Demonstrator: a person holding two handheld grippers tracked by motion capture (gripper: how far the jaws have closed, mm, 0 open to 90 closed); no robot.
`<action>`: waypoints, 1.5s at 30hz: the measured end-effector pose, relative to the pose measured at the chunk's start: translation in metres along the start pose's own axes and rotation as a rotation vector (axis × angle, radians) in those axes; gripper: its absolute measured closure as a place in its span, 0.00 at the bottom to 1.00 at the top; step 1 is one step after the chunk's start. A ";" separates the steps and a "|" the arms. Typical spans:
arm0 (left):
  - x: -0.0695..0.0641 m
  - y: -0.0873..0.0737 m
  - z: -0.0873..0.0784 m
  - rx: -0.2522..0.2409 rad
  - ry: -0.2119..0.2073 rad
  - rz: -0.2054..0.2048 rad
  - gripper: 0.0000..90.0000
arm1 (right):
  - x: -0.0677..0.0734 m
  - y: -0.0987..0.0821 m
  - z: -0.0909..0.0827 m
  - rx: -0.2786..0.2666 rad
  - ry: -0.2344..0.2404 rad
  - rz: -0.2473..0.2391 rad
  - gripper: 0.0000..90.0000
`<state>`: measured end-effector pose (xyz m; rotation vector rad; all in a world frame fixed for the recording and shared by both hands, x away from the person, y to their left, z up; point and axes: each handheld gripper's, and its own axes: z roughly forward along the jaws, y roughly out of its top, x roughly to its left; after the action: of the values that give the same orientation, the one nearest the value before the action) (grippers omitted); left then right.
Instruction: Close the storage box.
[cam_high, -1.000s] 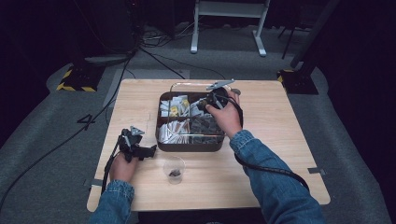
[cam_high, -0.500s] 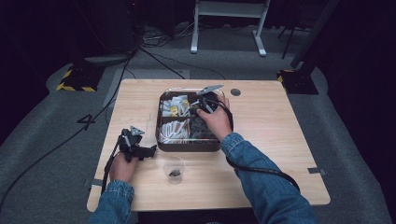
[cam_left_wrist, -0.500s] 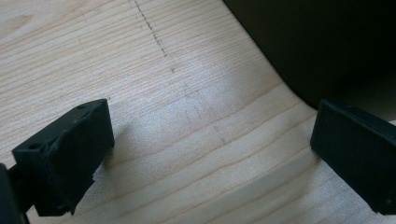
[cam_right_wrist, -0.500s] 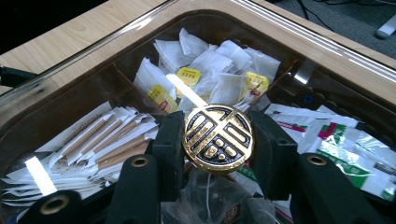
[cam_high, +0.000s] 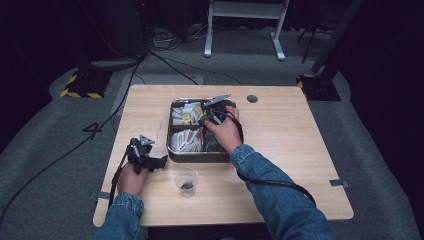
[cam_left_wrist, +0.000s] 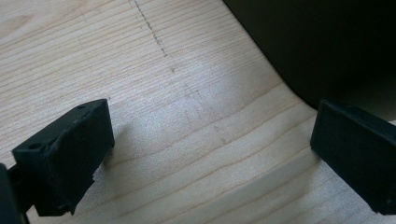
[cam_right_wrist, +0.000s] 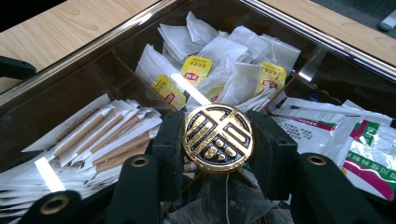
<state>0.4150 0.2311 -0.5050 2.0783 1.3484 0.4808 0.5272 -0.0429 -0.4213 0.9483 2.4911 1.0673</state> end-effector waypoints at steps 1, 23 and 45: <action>0.000 0.000 0.000 -0.001 0.000 0.001 0.00 | 0.000 0.000 0.001 0.001 0.001 0.000 0.65; 0.000 0.000 0.000 -0.001 0.000 0.001 0.00 | -0.001 -0.003 0.010 0.013 -0.014 0.011 0.65; 0.000 0.000 0.000 -0.001 0.000 0.001 0.00 | -0.001 -0.007 0.014 -0.007 -0.017 -0.002 0.64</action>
<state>0.4150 0.2311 -0.5051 2.0782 1.3472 0.4818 0.5312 -0.0399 -0.4360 0.9489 2.4730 1.0626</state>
